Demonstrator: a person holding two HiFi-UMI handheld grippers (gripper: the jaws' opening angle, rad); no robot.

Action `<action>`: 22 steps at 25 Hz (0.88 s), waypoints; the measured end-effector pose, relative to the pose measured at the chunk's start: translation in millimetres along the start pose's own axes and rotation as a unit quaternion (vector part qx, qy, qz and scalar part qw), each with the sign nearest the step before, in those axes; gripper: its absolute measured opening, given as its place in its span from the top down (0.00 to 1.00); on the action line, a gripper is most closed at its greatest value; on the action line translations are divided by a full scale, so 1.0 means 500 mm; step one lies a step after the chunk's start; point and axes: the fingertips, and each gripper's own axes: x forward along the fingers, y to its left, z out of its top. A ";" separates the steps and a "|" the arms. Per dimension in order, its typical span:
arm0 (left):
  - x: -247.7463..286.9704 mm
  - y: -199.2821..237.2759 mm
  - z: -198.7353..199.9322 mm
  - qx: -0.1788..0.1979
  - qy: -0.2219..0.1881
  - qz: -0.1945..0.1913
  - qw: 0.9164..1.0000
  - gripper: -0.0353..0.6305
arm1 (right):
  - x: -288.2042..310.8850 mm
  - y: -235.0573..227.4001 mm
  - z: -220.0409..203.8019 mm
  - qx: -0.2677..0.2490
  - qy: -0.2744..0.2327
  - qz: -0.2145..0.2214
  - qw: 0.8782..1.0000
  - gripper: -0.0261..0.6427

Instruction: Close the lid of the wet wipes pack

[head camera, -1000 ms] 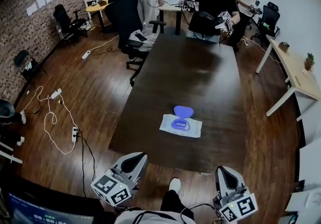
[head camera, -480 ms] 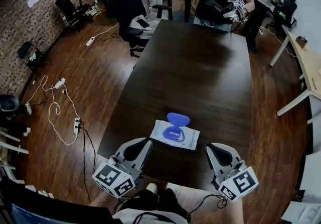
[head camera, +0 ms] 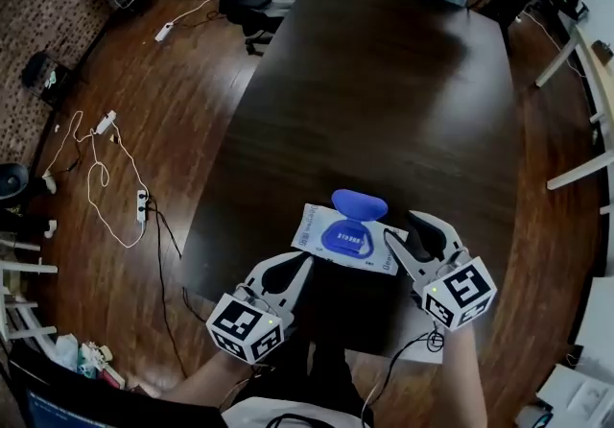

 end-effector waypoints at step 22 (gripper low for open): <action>0.034 0.026 -0.086 -0.059 0.038 -0.014 0.997 0.95 | 0.135 0.018 -0.094 0.002 0.054 0.071 0.996 0.61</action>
